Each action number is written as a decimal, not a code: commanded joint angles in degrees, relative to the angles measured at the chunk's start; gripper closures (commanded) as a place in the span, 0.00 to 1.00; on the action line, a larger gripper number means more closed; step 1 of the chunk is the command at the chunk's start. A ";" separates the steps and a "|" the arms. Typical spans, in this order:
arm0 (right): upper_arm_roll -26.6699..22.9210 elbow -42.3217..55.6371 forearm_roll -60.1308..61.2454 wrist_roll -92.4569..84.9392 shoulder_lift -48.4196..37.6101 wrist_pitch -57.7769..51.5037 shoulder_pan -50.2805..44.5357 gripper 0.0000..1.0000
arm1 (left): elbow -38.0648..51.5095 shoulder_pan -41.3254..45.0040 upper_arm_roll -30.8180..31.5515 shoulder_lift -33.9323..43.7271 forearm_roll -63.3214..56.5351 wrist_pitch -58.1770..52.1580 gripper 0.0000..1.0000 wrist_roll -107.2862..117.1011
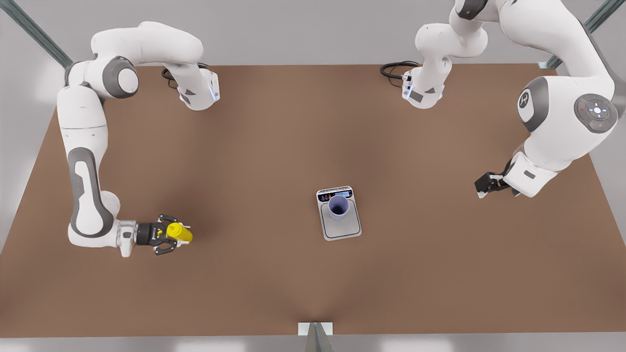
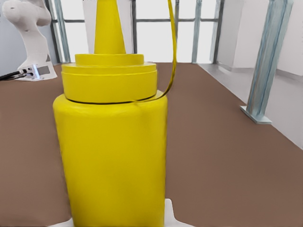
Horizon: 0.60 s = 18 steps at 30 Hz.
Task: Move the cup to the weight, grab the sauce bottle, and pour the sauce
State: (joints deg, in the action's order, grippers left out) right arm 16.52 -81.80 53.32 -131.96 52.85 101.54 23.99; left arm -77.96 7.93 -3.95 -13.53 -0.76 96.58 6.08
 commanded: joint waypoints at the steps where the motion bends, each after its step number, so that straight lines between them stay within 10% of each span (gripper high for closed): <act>1: 0.01 -0.11 0.30 -0.32 0.23 0.06 0.00 0.42 | 0.00 -0.02 0.00 0.00 -0.55 0.01 0.00 -0.02; 18: 0.01 -0.29 6.10 -3.31 5.25 2.61 -1.67 0.41 | -0.17 0.06 -0.09 -2.64 2.26 -0.43 0.00 3.41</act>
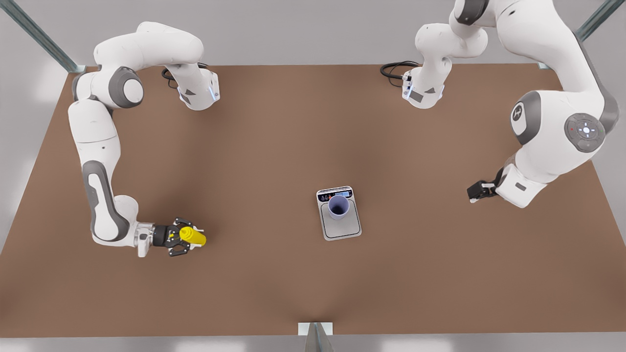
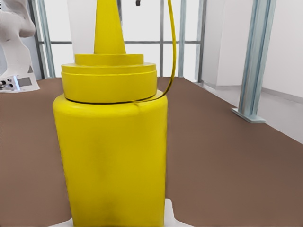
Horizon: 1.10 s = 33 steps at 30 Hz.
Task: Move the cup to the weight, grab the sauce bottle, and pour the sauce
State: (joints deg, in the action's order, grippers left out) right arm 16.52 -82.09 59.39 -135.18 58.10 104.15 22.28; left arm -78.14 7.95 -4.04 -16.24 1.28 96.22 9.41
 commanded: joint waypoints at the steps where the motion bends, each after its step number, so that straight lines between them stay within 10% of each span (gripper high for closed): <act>1: 0.00 0.00 0.03 0.00 0.08 0.00 -0.05 0.41 | 0.00 -0.04 0.00 -0.02 0.30 0.02 0.00 -0.09; 17: 0.00 -0.09 0.03 0.70 0.35 -0.26 -0.05 0.21 | 1.50 -0.74 -0.35 -0.81 1.00 0.46 0.00 -0.71; 18: 0.00 -0.09 0.03 0.61 0.35 -0.44 -0.05 0.00 | 1.49 -0.74 -0.35 -0.81 1.00 0.46 0.00 -0.71; 26: -0.17 -0.97 -1.73 0.97 0.00 -3.42 3.82 0.00 | 1.67 -0.65 -0.27 -2.92 1.01 2.57 0.00 -0.44; 33: -0.17 2.02 -26.51 18.00 -7.56 -12.13 14.28 0.00 | 2.46 -0.13 -2.46 -2.39 1.62 1.43 0.00 -0.18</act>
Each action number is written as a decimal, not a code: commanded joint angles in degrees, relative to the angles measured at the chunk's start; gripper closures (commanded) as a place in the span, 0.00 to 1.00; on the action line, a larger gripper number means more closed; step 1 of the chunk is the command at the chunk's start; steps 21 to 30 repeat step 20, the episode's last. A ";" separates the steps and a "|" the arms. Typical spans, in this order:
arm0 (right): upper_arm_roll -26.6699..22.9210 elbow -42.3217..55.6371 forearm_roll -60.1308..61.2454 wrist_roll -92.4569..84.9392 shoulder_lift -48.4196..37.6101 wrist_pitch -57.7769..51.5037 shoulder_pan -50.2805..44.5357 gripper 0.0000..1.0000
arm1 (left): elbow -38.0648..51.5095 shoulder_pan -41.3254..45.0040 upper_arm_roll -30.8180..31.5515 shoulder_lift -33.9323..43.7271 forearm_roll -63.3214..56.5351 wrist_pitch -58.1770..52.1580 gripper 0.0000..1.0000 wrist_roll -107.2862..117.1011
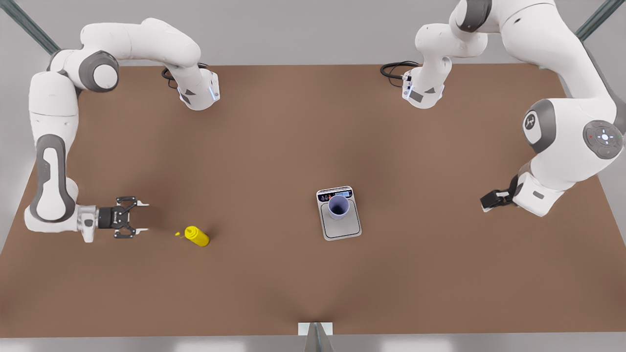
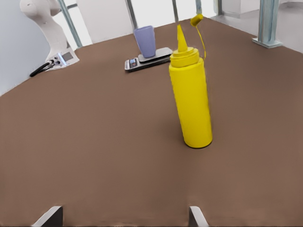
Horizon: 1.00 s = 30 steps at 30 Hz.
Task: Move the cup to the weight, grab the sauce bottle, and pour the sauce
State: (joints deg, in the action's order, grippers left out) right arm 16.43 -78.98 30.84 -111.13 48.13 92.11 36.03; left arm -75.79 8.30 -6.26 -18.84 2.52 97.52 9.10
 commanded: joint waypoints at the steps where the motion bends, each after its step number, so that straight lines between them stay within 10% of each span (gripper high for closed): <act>1: 0.01 0.66 -1.65 3.71 -1.19 0.00 -0.35 0.00 | -0.14 -0.21 0.02 0.11 0.03 -0.14 0.00 -0.22; 8: -0.60 6.64 -30.74 79.02 -17.45 1.14 -19.32 0.00 | 0.21 -0.30 -0.07 -1.38 0.47 1.36 0.00 -0.22; 10: -14.12 5.41 -30.05 87.92 -21.85 1.41 -30.92 0.00 | -0.14 0.13 0.10 -1.38 -0.14 1.09 0.00 -0.48; 14: -21.09 1.81 -28.64 104.79 -27.56 1.76 -42.18 0.00 | 0.03 0.93 0.02 -1.55 -0.06 1.27 0.00 -0.48; 30: -21.09 -1.97 -28.11 107.53 -30.55 5.45 -42.89 0.00 | 0.12 0.84 -0.07 -2.08 0.38 1.45 0.00 -0.40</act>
